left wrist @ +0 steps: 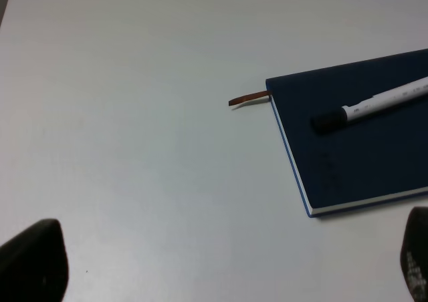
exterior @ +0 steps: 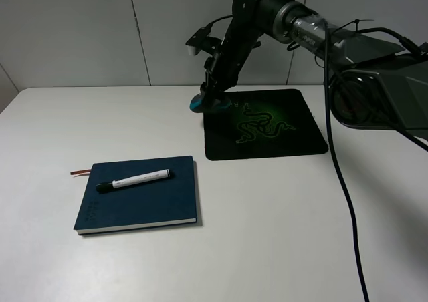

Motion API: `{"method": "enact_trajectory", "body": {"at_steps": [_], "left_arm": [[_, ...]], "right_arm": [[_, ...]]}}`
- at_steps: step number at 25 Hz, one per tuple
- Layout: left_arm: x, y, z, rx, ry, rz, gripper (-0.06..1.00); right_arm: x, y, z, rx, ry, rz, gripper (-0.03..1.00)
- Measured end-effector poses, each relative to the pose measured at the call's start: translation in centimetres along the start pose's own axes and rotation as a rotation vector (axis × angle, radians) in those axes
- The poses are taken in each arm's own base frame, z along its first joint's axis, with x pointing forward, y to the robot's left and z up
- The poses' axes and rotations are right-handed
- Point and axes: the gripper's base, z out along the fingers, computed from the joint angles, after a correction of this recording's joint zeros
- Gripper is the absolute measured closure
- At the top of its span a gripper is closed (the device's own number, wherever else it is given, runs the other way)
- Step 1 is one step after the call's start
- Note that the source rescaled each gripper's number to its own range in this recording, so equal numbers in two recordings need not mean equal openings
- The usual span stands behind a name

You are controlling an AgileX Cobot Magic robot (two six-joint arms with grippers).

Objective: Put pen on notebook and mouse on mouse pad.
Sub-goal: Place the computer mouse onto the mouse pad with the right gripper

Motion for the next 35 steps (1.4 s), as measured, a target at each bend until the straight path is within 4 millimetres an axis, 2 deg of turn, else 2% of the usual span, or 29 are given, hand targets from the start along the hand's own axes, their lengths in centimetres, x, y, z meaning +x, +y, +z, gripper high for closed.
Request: {"method": "enact_trajectory", "body": {"at_steps": [6,13,19,29,35], "left_arm": [[0.0,0.0,0.0,0.0,0.0,0.0,-0.06],[0.0,0.0,0.0,0.0,0.0,0.0,-0.06],[0.0,0.0,0.0,0.0,0.0,0.0,-0.06],[0.0,0.0,0.0,0.0,-0.001,0.0,-0.06],[0.0,0.0,0.0,0.0,-0.001,0.0,-0.06]], "right_arm": [[1.4,-1.9,-0.9,0.022,-0.001,0.081,0.97],[2.4,-3.0,-1.2,0.058,0.024,0.163,0.97],[2.6,-3.2,-1.2,0.086,0.044,0.27,0.97],[3.1,-3.7,-1.3,0.163,0.072,0.546,0.97],[4.2,-2.7,-2.0,0.148,0.143,0.596,0.97]]}}
